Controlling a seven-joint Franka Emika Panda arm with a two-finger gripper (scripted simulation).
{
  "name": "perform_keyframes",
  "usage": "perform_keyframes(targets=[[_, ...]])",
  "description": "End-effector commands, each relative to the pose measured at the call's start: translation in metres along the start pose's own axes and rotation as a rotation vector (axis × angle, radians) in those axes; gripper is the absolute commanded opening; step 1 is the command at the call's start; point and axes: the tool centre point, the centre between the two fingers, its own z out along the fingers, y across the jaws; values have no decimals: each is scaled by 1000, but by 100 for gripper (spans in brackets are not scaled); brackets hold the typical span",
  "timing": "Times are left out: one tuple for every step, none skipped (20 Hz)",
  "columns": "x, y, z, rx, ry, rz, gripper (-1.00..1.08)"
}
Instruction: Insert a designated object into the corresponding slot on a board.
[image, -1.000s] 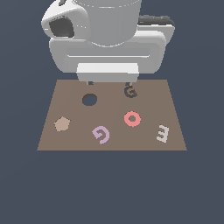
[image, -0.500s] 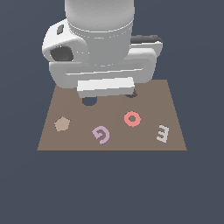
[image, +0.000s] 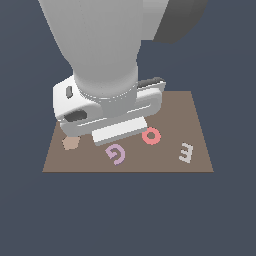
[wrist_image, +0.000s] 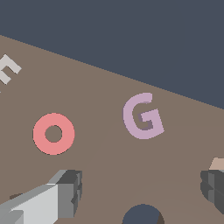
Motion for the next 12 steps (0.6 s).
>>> perform_keyframes(targets=[[8,5,15,2,-3,-67,100],[11,7,21,2,-5,-91,100],[14,9,26,3,-6,-114,100],[17,10,31,3,-7,-136,100],[20,11,35,4,-8,-156,100],[22,12,39,4,-9,-175,100],[25,13,43,4,-10,-193,100],[27,14,47,5,-11,-209,100],[29,15,50,5,-12,-224,100],[31,16,53,5,-13,-237,100],[33,16,56,5,-14,-249,100],[34,17,58,5,-14,-260,100]])
